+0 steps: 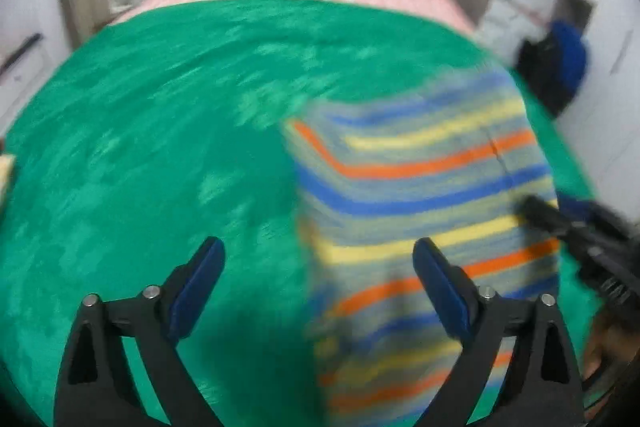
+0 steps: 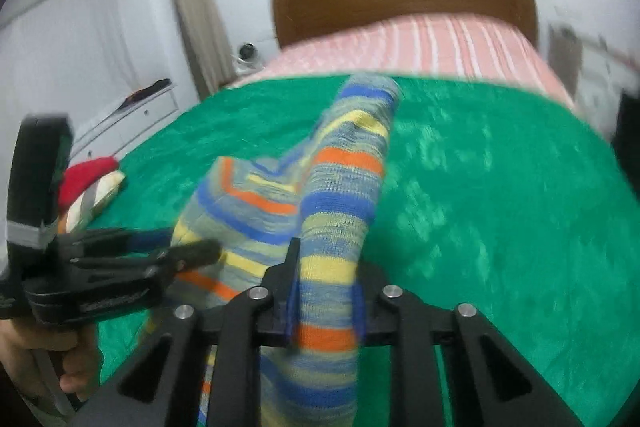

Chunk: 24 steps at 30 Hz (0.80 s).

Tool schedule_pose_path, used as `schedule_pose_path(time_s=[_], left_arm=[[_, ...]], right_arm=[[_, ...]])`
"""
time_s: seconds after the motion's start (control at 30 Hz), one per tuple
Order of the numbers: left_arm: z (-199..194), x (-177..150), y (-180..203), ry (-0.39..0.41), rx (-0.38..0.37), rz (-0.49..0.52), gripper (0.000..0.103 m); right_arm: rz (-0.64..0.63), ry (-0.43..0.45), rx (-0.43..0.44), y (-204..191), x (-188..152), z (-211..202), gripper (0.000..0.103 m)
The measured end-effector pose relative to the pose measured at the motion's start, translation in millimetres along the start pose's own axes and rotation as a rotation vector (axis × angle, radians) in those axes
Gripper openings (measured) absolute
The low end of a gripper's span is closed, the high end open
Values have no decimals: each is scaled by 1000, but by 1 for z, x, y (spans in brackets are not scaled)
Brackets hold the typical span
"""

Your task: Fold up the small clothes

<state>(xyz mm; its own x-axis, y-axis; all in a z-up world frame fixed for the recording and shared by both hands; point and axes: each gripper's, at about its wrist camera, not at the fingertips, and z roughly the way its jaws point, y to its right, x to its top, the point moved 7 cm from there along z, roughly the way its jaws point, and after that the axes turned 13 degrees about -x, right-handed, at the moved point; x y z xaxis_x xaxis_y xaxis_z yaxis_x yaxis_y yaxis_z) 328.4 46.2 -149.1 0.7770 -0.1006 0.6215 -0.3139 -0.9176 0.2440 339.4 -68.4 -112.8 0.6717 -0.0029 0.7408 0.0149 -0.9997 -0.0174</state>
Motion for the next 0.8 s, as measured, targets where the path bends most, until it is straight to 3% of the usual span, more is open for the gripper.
schedule_pose_path(time_s=[0.03, 0.07, 0.1, 0.23, 0.27, 0.33, 0.37, 0.4, 0.43, 0.47, 0.5, 0.57, 0.6, 0.7, 0.8], left_arm=[[-1, -17, -3, -11, 28, 5, 91], [-7, -35, -4, -2, 40, 16, 91], [-16, -48, -3, 18, 49, 29, 91], [-74, -88, 29, 145, 113, 134, 95], [-90, -91, 38, 179, 122, 157, 101], [-129, -99, 60, 264, 132, 178, 102], [-155, -102, 74, 320, 135, 178, 103], [-169, -102, 80, 358, 140, 172, 103], [-188, -105, 87, 407, 168, 154, 103], [-199, -106, 91, 428, 188, 139, 103], [-209, -108, 97, 438, 193, 124, 103], [-216, -117, 106, 394, 131, 100, 103], [-215, -122, 111, 352, 105, 88, 103], [-218, -138, 112, 320, 148, 48, 103], [-216, -147, 117, 261, 142, 28, 103]], right_arm=[[1, -46, -56, 18, -15, 10, 56], [0, -66, -90, 29, -26, 13, 81], [-2, -73, -116, 48, -44, 8, 88], [-53, -31, -175, 81, -91, -41, 88], [-67, -2, -185, 87, -99, -61, 88], [-82, 108, -197, 93, -107, -113, 88], [-79, 174, -199, 96, -108, -143, 92], [-71, 216, -200, 97, -109, -163, 103], [-63, 254, -196, 95, -113, -184, 103], [-72, 236, -162, 91, -118, -194, 103], [-97, 167, -109, 93, -120, -190, 103], [-139, 64, -10, 82, -136, -186, 103], [-127, 68, 1, 79, -143, -190, 103], [-75, 104, -39, 76, -151, -209, 103], [-44, 119, -31, 66, -150, -228, 103]])
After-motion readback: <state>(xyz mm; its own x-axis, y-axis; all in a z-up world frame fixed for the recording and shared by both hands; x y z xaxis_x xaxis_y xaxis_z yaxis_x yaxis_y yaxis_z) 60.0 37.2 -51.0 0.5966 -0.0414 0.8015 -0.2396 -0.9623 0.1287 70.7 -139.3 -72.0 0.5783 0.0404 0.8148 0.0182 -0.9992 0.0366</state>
